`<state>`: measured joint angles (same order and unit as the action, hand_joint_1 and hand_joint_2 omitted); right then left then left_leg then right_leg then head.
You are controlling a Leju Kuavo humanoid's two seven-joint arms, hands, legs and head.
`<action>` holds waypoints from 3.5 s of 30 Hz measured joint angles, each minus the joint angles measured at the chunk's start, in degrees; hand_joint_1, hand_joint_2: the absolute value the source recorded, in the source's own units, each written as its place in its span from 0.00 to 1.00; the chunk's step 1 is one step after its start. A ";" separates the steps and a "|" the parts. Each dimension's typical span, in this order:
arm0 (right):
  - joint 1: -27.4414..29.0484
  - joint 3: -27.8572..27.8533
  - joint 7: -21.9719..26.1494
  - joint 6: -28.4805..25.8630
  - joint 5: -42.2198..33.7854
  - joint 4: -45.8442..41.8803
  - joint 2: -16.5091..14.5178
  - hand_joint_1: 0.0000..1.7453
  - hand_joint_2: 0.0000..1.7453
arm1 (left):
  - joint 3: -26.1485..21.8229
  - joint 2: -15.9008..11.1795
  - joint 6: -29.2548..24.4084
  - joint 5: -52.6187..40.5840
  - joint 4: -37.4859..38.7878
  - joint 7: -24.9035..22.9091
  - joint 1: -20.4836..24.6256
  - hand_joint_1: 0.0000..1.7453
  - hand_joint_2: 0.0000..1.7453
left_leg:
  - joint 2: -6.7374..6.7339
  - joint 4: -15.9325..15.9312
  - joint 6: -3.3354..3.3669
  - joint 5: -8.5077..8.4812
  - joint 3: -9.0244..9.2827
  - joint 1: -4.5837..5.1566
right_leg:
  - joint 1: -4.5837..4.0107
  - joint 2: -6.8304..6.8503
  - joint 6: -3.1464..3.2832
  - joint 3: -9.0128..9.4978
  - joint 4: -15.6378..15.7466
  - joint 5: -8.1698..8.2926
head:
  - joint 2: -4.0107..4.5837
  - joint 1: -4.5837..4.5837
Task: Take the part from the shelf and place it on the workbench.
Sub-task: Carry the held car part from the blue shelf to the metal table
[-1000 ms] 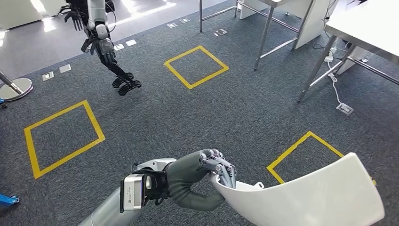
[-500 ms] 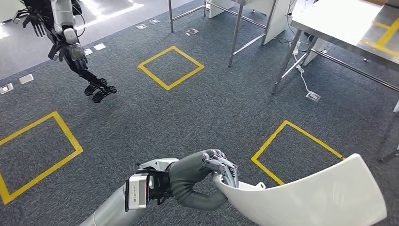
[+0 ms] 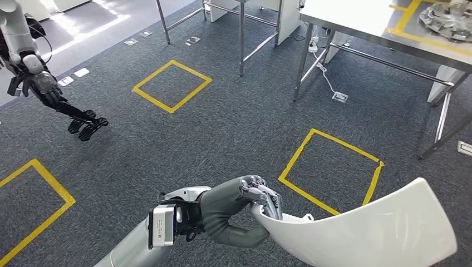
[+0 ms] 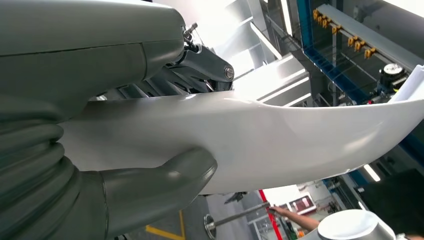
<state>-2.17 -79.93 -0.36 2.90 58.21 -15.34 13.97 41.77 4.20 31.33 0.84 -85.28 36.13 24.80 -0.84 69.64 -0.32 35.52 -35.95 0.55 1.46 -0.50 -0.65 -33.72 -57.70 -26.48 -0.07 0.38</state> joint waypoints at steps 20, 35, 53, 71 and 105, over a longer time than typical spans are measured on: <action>-0.15 0.00 -0.31 0.72 0.97 0.26 -0.34 0.00 0.00 | 0.04 0.81 1.07 -1.24 -2.09 -1.80 -0.81 1.00 1.00 | -2.90 -11.61 2.97 -7.08 4.48 0.07 | 0.07 0.94 -3.17 -4.92 -9.95 -3.10 | 0.00 -0.51; -0.49 0.00 -0.49 1.10 1.05 0.40 -1.02 0.00 0.00 | 0.15 1.11 1.33 -1.86 -0.38 -1.61 -0.63 1.00 1.00 | 0.99 1.35 0.04 -1.58 -0.72 -0.29 | 0.23 -3.10 -0.31 -0.16 -0.03 0.32 | 0.00 0.07; -0.29 0.00 1.32 2.20 1.58 0.57 -1.63 0.00 0.00 | 0.95 1.61 -0.61 -5.69 2.86 -0.64 0.99 1.00 1.00 | -4.02 -10.94 2.21 -6.49 4.23 0.12 | -0.20 2.47 -2.68 -0.97 -2.56 -0.49 | 0.00 -0.64; -0.33 0.37 2.33 3.04 3.69 0.63 -1.76 0.00 0.00 | 2.20 1.61 -1.79 -6.97 4.55 -0.85 2.17 1.00 1.00 | 0.98 -11.01 1.77 -7.00 3.33 0.16 | -0.21 -0.71 -1.91 1.24 -0.50 -0.95 | 0.00 0.26; -0.27 1.05 3.33 3.75 4.28 1.06 -1.89 0.00 0.00 | 3.08 1.57 -2.60 -7.96 4.09 -1.12 2.30 1.00 1.00 | 1.31 -10.62 3.17 -10.20 0.71 0.39 | -0.78 -0.37 -1.37 4.75 -3.70 -5.14 | 0.00 0.14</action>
<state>-2.44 -78.88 2.97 6.64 62.49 -14.28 12.09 44.85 5.78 28.73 -7.12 -81.19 35.01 27.10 0.47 59.02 2.84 25.32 -35.24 0.94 0.68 -0.87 -2.03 -28.97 -61.40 -31.61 -0.07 0.52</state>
